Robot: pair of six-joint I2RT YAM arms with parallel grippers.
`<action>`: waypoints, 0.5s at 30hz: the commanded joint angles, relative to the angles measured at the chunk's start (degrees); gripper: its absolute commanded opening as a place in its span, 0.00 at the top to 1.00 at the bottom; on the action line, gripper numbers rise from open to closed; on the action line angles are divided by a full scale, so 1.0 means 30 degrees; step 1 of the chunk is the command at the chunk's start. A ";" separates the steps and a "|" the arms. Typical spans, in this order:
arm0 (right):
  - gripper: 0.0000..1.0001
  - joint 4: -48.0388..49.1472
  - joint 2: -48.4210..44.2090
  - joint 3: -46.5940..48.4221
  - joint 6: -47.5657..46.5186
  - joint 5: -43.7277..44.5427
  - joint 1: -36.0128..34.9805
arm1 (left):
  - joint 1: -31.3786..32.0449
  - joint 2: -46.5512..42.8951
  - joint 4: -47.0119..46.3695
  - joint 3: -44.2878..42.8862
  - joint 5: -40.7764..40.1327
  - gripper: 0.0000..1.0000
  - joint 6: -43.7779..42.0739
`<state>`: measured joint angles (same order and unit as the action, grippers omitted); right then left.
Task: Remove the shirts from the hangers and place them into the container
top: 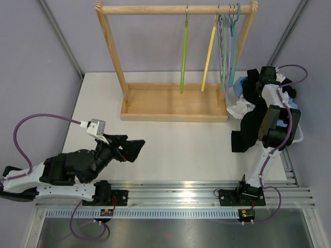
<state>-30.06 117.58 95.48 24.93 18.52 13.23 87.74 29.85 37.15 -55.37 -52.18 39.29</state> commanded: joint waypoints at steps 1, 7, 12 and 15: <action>0.73 -0.2523 -0.2645 -0.0888 -0.0193 -0.3151 -0.0426 | 0.0049 -0.0047 -0.0459 0.0030 0.0197 0.01 0.0410; 0.00 -0.1020 -0.7019 -0.0278 -0.0399 -0.4358 -0.0544 | 0.0049 -0.0134 -0.0253 -0.0086 -0.0037 0.01 0.0469; 0.00 -0.0852 -1.1053 -0.0094 -0.1042 -0.4970 -0.0954 | 0.0049 -0.0192 0.0039 -0.0320 -0.0271 0.01 0.0206; 0.01 -0.1282 -1.2966 -0.0129 -0.1395 -0.5850 -0.1479 | 0.0049 -0.0251 -0.0018 -0.0467 -0.0272 0.01 -0.0116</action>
<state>-32.84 85.93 94.48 22.94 5.30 10.50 87.74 29.71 37.85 -55.35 -52.05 39.46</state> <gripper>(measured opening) 0.993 0.987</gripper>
